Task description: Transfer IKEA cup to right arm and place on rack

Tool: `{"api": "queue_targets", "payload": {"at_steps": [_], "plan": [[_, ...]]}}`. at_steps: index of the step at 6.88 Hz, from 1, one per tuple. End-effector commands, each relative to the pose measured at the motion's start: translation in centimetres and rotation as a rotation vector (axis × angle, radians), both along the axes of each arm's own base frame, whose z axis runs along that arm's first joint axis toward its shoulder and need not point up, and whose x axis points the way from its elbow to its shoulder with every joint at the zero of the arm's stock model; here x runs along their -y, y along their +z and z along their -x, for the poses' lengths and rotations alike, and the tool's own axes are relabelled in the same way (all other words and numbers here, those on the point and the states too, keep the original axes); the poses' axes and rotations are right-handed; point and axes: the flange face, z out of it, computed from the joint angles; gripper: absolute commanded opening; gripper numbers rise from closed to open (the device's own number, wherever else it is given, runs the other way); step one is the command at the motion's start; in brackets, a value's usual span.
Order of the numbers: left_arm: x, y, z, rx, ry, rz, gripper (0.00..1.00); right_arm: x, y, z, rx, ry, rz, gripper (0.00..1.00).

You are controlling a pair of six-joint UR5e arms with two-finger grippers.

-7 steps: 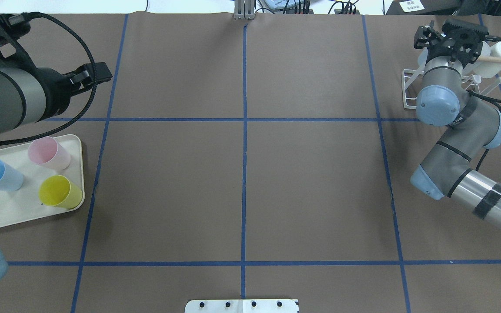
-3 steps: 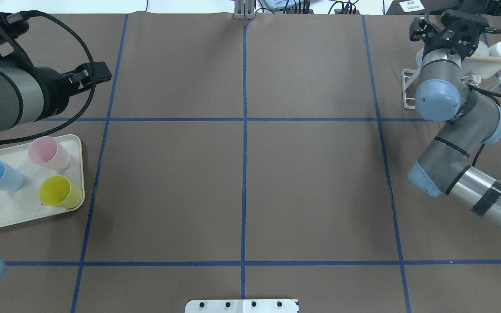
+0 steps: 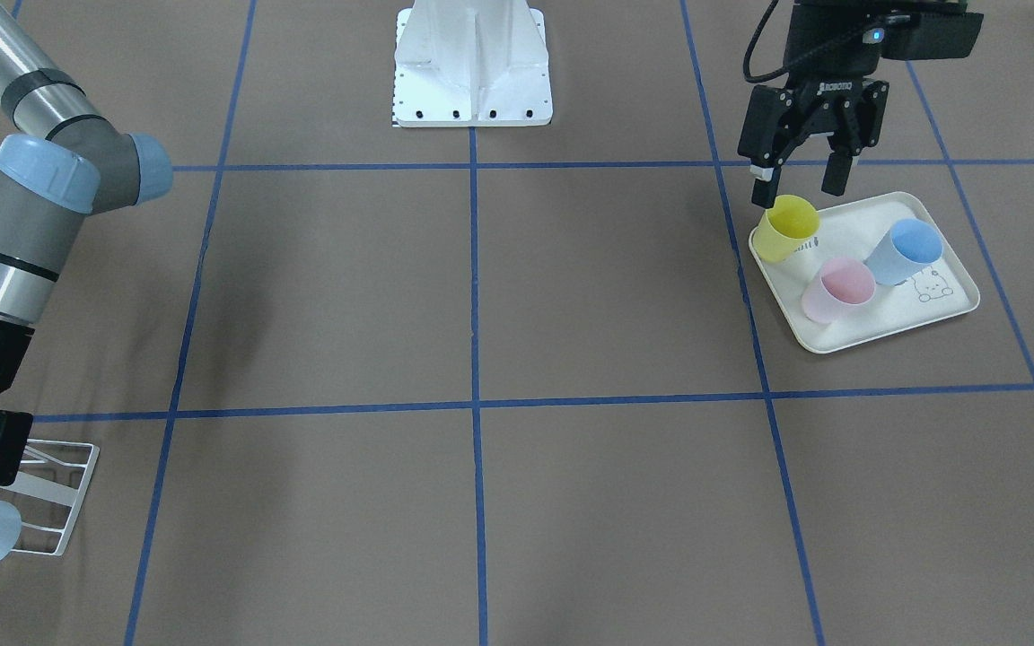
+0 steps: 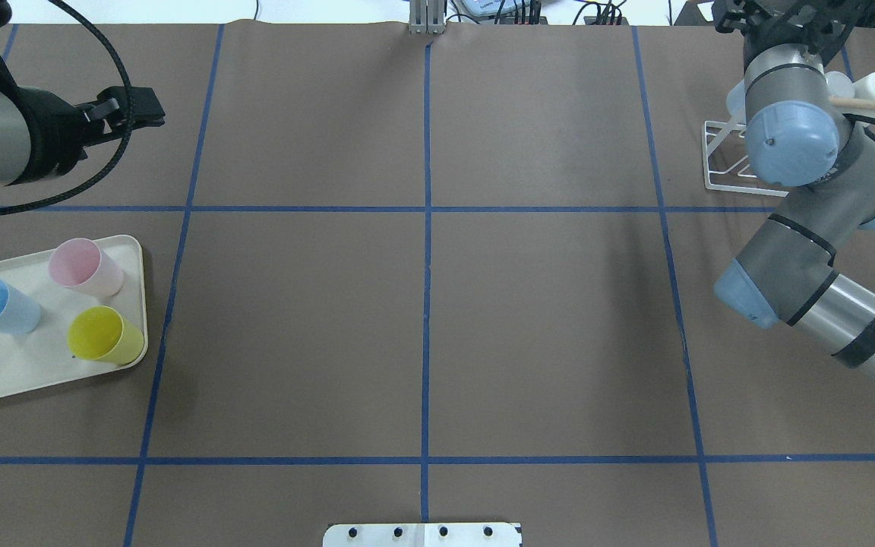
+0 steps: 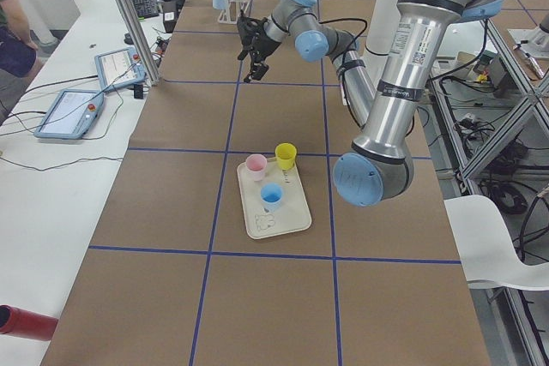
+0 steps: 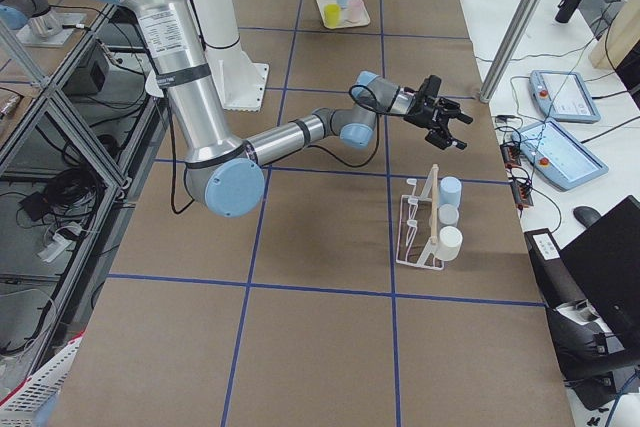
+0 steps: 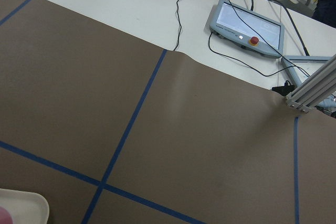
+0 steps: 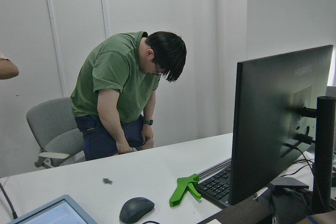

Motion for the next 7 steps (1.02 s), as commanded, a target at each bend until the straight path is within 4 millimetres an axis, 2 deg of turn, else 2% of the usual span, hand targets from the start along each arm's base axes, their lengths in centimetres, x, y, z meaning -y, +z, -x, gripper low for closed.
{"api": "queue_targets", "payload": {"at_steps": [1, 2, 3, 4, 5, 6, 7], "plan": [[0.7, 3.6, 3.5, 0.073, 0.160, 0.114, 1.00, -2.3, -4.4, -1.0, 0.111, -0.096, -0.047, 1.00], [-0.4, 7.8, 3.7, 0.108, 0.267, 0.181, 1.00, -3.0, -4.9, -0.5, 0.159, -0.163, -0.038, 1.00], [-1.0, 10.3, 4.3, 0.116, 0.345, 0.221, 1.00, -3.8, -6.1, 0.0, 0.235, -0.244, -0.031, 1.00], [-1.2, 12.9, 6.4, 0.094, 0.441, 0.250, 1.00, -4.6, -7.2, 0.5, 0.301, -0.314, -0.023, 1.00], [-0.1, 15.6, 9.0, 0.058, 0.513, 0.265, 1.00, -5.2, -8.2, 1.1, 0.384, -0.373, -0.006, 1.00], [0.7, 18.9, 11.1, 0.076, 0.577, 0.244, 1.00, -6.3, -9.4, 1.9, 0.445, -0.456, 0.008, 1.00], [0.6, 21.5, 12.9, 0.107, 0.622, 0.215, 1.00, -7.5, -10.6, 2.2, 0.518, -0.536, 0.029, 1.00]]}}
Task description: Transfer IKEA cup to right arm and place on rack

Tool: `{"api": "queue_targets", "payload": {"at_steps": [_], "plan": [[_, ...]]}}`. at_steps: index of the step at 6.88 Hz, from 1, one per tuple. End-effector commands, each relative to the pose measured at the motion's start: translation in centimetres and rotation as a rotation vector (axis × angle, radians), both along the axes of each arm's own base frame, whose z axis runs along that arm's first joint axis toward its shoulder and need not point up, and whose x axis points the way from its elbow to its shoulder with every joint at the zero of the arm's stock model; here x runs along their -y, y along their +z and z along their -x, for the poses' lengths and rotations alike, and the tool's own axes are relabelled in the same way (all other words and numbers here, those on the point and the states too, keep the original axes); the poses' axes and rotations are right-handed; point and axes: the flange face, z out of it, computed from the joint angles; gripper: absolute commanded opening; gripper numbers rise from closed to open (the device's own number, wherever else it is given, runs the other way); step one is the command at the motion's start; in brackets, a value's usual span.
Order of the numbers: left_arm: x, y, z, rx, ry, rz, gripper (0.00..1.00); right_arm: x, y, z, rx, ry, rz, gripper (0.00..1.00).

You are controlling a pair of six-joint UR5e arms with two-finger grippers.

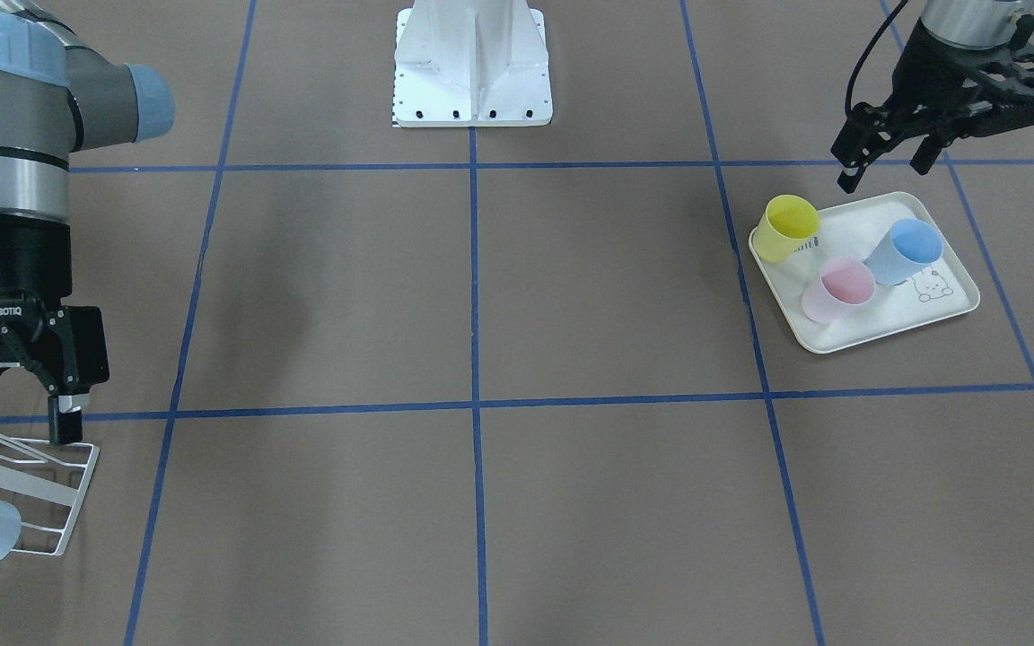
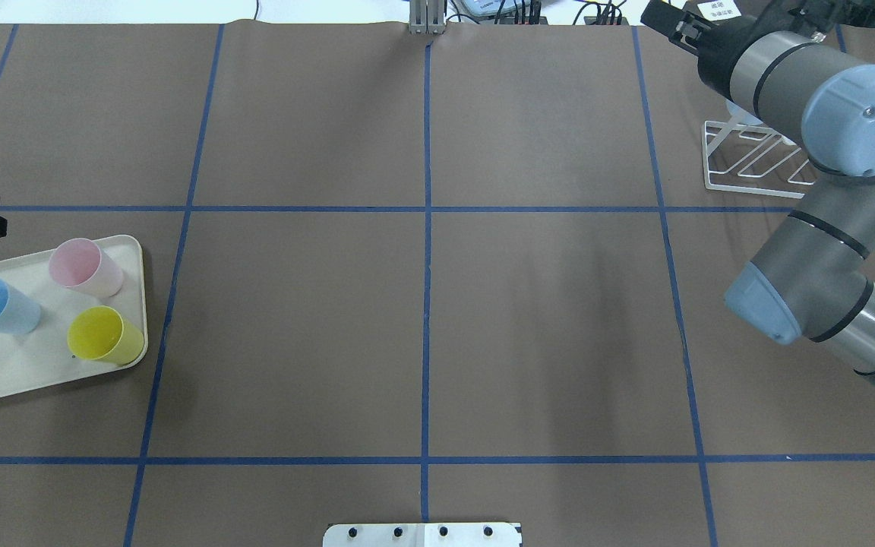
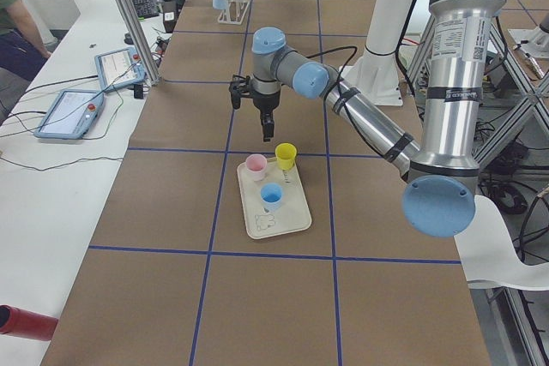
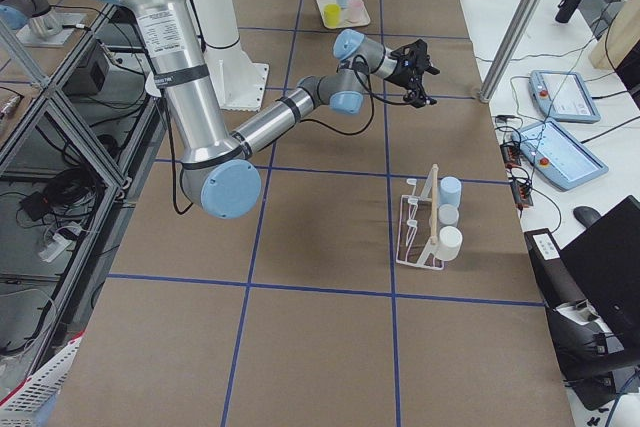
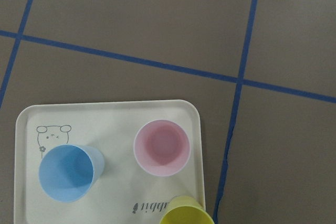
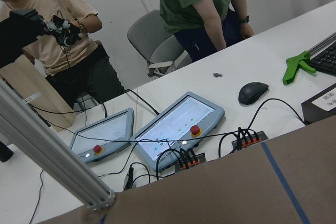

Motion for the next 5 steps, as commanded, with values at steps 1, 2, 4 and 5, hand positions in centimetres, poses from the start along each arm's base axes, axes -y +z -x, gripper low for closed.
{"api": "queue_targets", "payload": {"at_steps": [1, 2, 4, 5], "plan": [[-0.5, 5.2, 3.0, -0.002, 0.092, -0.024, 1.00, -2.4, -2.4, 0.9, 0.156, -0.162, 0.048, 1.00], [-1.1, 8.4, 3.2, -0.015, 0.089, -0.048, 1.00, -3.1, -2.6, 1.5, 0.182, -0.206, 0.063, 1.00], [-1.2, 16.6, 3.1, -0.089, -0.043, -0.081, 1.00, -3.8, -2.7, 2.7, 0.201, -0.226, 0.077, 1.00], [-1.1, 19.0, 3.0, -0.110, -0.072, -0.089, 1.00, -3.9, -2.7, 2.9, 0.202, -0.230, 0.078, 1.00]]}}
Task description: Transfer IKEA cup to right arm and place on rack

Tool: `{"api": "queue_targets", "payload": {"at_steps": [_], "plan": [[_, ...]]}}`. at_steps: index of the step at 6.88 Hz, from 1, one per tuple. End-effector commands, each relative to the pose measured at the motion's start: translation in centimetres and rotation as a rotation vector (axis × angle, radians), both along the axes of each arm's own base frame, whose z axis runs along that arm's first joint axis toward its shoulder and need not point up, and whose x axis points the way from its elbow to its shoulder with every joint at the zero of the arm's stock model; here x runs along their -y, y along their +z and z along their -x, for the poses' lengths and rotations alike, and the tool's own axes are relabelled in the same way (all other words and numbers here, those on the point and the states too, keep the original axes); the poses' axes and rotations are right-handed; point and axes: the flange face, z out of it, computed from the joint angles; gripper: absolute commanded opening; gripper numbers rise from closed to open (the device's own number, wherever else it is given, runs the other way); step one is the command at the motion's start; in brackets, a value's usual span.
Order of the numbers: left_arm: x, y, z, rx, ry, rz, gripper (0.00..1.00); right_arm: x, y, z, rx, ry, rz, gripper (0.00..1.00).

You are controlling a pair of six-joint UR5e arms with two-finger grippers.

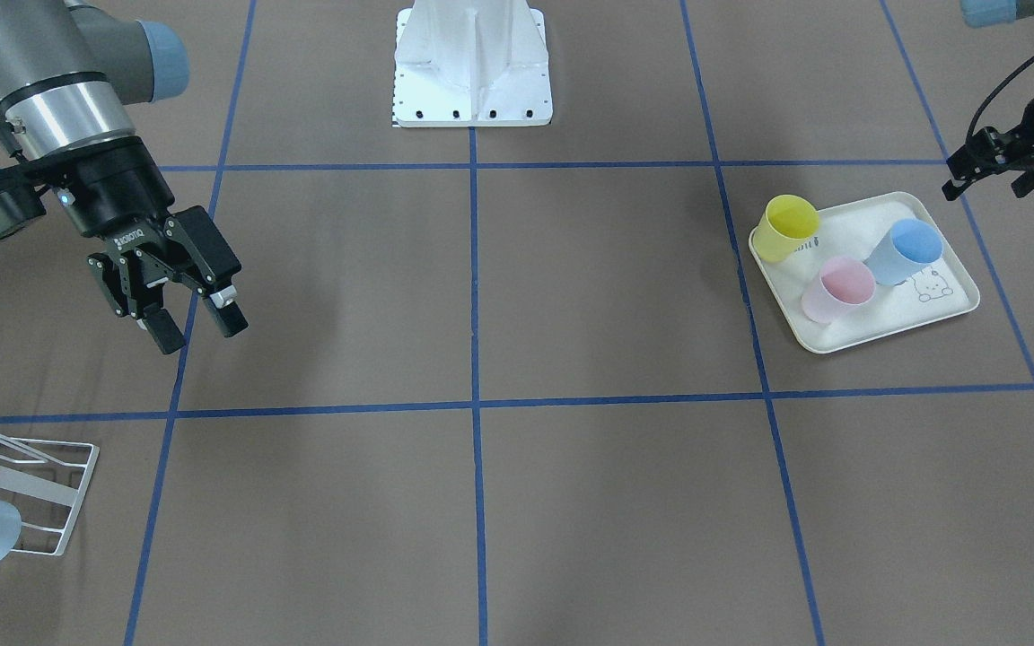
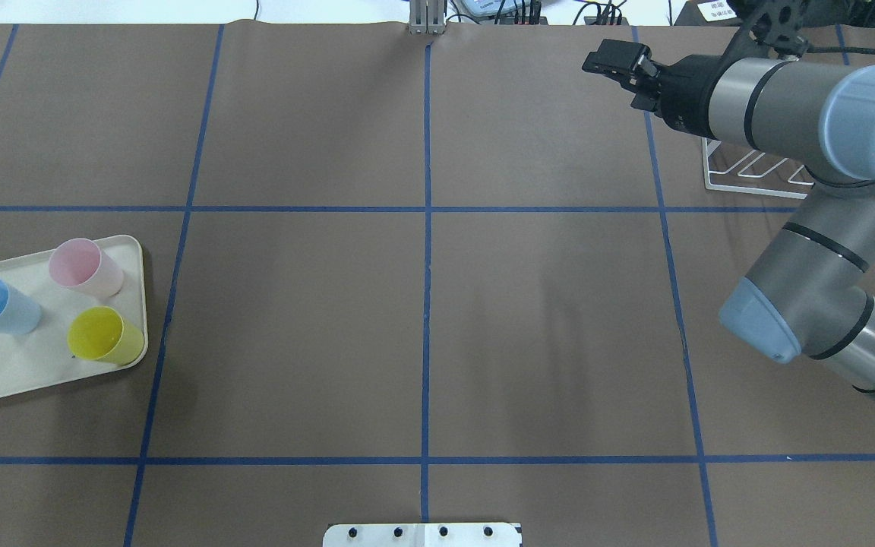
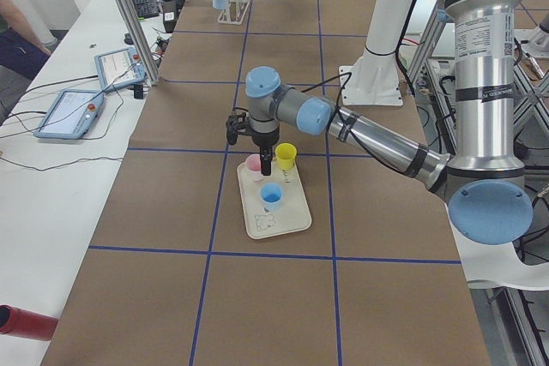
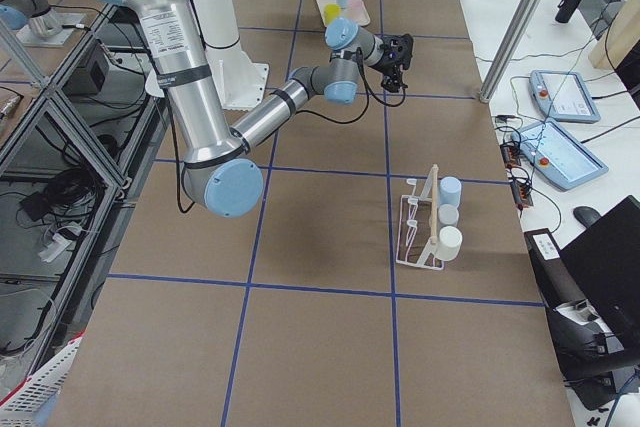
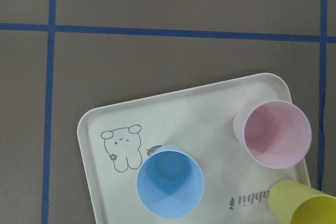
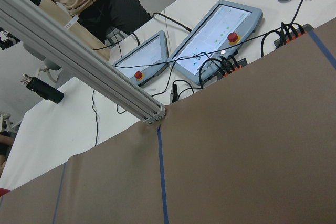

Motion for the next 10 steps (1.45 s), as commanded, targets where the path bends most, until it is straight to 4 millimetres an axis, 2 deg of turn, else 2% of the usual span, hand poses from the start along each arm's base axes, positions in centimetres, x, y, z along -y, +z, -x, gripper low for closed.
{"api": "queue_targets", "payload": {"at_steps": [1, 4, 7, 10], "plan": [[-0.1, 4.7, -0.3, -0.031, -0.057, 0.009, 1.00, -0.5, -0.3, 0.5, 0.009, -0.014, -0.001, 1.00], [-0.2, 6.0, -0.8, -0.021, -0.048, 0.035, 1.00, -0.7, -0.4, 0.7, 0.011, -0.019, -0.003, 1.00], [-1.2, 6.3, -4.2, -0.011, 0.030, 0.036, 1.00, -0.8, 0.0, 1.3, 0.005, -0.028, 0.003, 1.00], [-1.9, 7.9, -5.9, 0.004, 0.077, 0.060, 1.00, -1.0, 0.0, 1.5, 0.004, -0.032, 0.004, 1.00]]}}
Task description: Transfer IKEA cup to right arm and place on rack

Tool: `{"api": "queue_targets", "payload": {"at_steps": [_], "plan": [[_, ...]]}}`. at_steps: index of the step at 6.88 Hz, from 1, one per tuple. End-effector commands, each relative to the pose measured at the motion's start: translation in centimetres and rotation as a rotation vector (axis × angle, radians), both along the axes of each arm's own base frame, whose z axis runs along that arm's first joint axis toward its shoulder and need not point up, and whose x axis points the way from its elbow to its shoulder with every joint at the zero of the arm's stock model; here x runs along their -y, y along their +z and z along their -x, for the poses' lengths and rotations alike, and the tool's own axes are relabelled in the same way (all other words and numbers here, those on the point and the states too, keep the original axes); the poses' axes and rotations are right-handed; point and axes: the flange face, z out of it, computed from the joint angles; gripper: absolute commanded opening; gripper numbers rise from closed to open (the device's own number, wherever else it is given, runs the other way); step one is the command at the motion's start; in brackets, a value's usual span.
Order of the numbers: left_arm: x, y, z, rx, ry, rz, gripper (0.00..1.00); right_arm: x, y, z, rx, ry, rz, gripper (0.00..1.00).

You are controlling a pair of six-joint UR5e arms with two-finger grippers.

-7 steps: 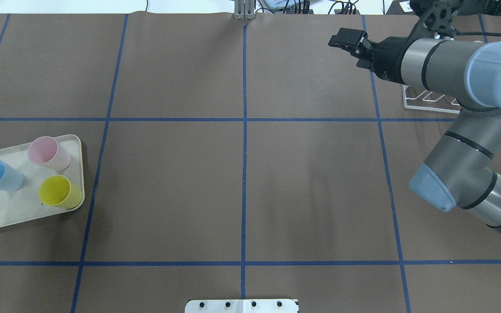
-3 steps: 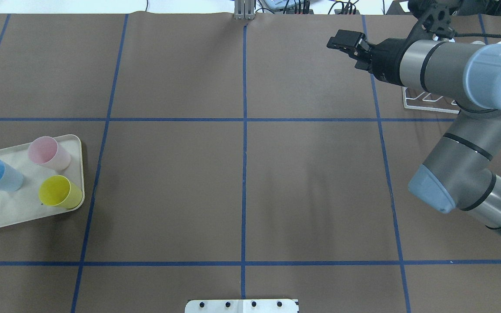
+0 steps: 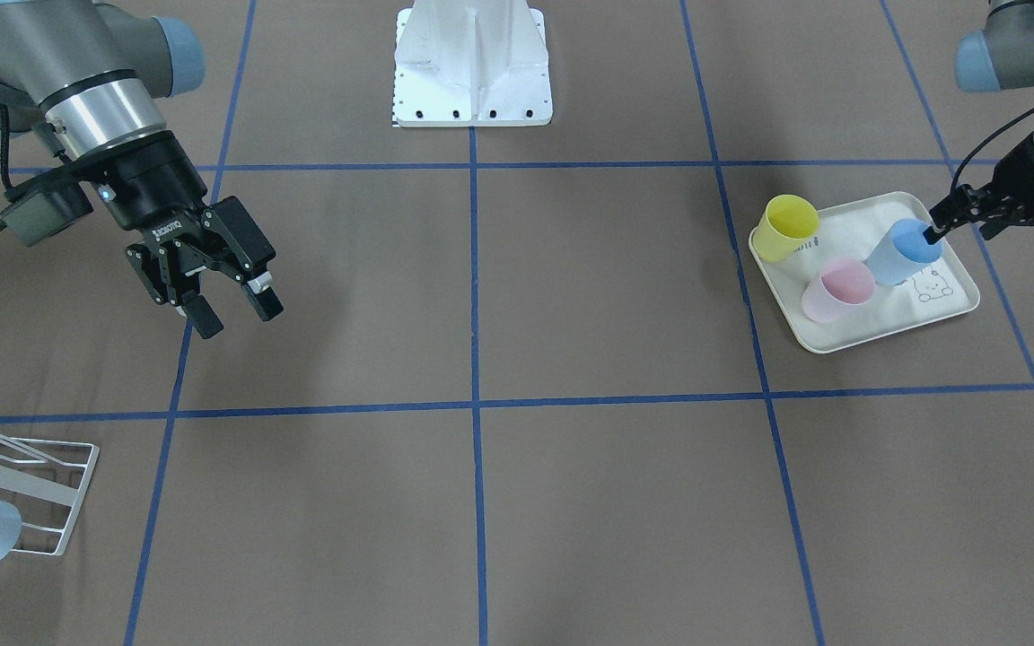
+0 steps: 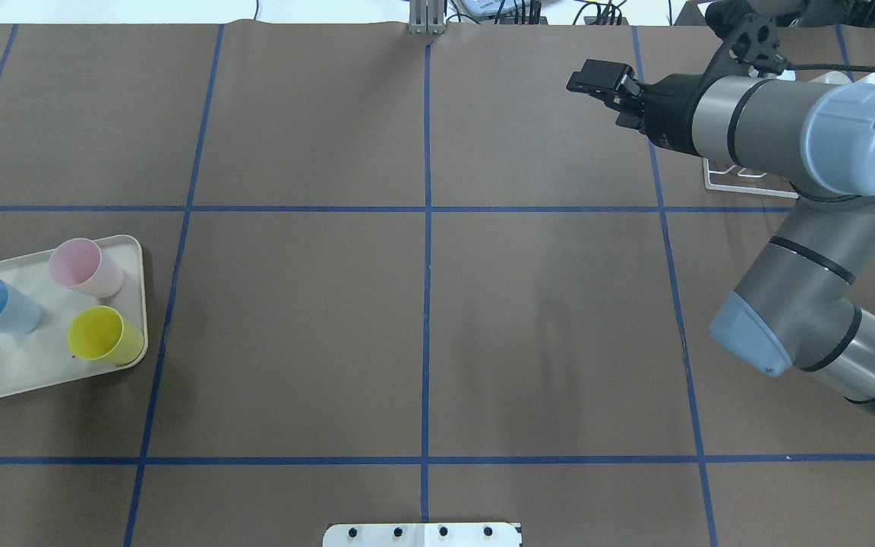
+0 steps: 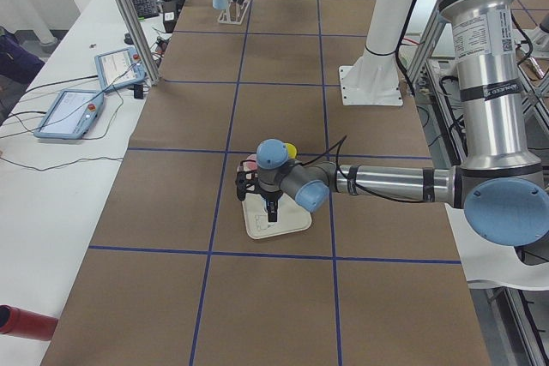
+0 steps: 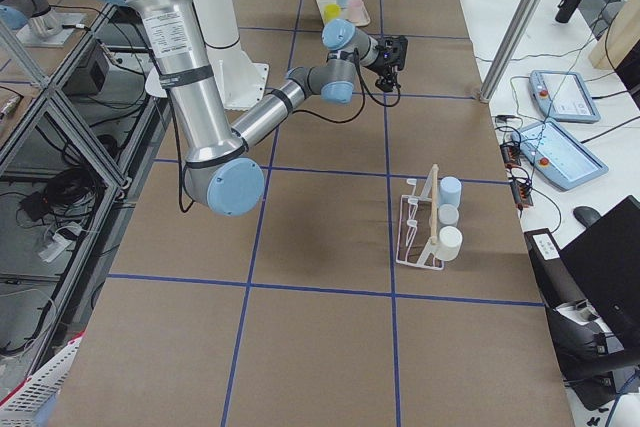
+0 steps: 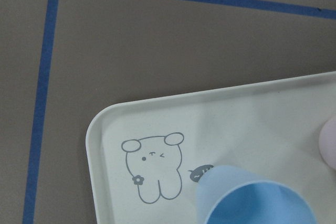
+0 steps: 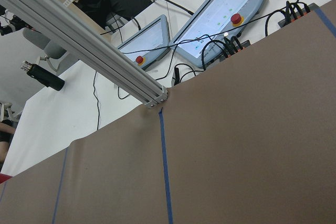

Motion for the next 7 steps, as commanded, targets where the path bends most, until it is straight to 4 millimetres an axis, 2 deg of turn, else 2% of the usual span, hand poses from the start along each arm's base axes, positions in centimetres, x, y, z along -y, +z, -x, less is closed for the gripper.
{"api": "queue_targets", "payload": {"at_steps": [1, 2, 4, 5, 6, 7], "plan": [[-0.6, 0.5, -1.4, 0.005, 0.037, 0.007, 1.00, 0.0, 0.1, 0.1, -0.002, -0.001, 0.002, 1.00], [-0.6, 0.6, -1.4, 0.006, 0.038, 0.008, 0.97, 0.0, 0.2, 0.1, -0.003, -0.001, 0.003, 1.00], [-0.3, 0.7, -1.6, 0.009, 0.035, 0.012, 0.34, 0.0, 0.2, 0.1, -0.003, -0.001, 0.003, 1.00], [-0.1, 0.5, -1.7, 0.005, 0.032, 0.012, 0.09, 0.0, 0.3, 0.0, -0.004, -0.001, 0.005, 1.00], [0.0, 0.2, -1.8, -0.002, 0.034, 0.013, 0.00, 0.0, 0.4, 0.0, -0.004, -0.001, 0.005, 1.00], [0.0, -0.5, -1.8, -0.014, 0.036, 0.009, 0.00, -0.1, 0.7, 0.0, -0.009, -0.004, 0.008, 1.00]]}}
